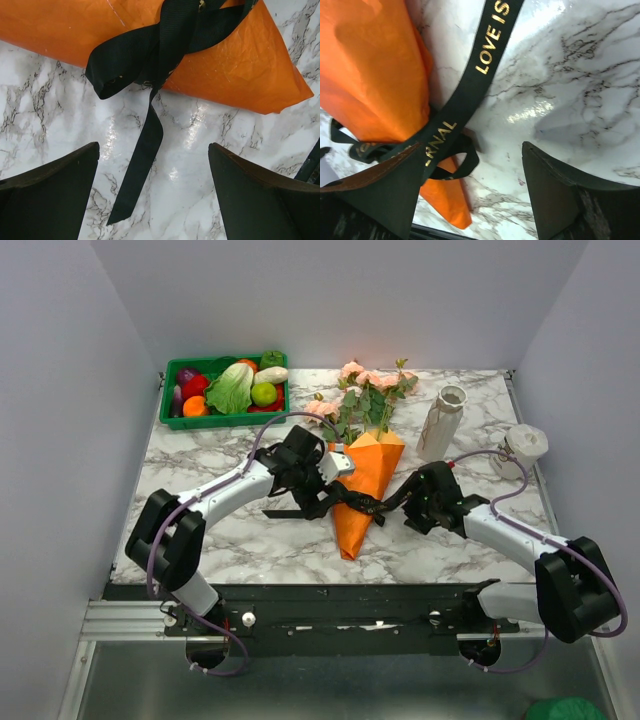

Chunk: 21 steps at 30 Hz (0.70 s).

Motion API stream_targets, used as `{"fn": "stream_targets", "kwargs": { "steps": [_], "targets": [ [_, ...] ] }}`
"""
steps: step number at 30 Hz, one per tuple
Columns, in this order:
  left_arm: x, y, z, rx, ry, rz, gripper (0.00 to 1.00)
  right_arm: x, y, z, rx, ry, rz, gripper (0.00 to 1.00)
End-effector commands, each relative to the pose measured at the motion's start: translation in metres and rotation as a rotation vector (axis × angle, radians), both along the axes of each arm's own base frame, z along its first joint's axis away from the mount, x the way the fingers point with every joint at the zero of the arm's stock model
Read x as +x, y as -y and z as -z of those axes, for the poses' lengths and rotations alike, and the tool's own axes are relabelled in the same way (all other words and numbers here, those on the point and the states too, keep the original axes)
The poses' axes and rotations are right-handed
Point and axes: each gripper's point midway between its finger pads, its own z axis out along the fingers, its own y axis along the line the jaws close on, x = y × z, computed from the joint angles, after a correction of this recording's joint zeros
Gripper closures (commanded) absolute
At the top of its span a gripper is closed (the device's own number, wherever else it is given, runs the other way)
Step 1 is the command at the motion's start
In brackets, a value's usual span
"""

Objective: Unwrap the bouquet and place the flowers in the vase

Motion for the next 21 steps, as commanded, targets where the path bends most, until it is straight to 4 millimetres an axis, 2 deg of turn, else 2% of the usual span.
{"fn": "stream_targets", "kwargs": {
  "steps": [1,10,13,17,21],
  "targets": [
    [0.010,0.005,0.013,0.017,0.026,0.003,0.01,0.015,-0.004,-0.004,0.037,0.035,0.080,0.16],
    [0.023,0.007,0.028,0.041,0.068,-0.027,0.01,0.020,-0.018,0.006,0.093,0.011,0.108,0.20],
    [0.027,0.007,0.033,0.052,0.082,-0.037,0.03,0.019,-0.023,0.007,0.111,0.011,0.115,0.27],
    [0.032,0.007,0.039,0.057,0.112,-0.047,0.09,0.017,-0.024,0.011,0.124,0.009,0.142,0.46],
    [0.032,0.007,0.046,0.063,0.118,-0.046,0.10,0.013,-0.026,0.016,0.142,0.000,0.157,0.55]
  ]
}}
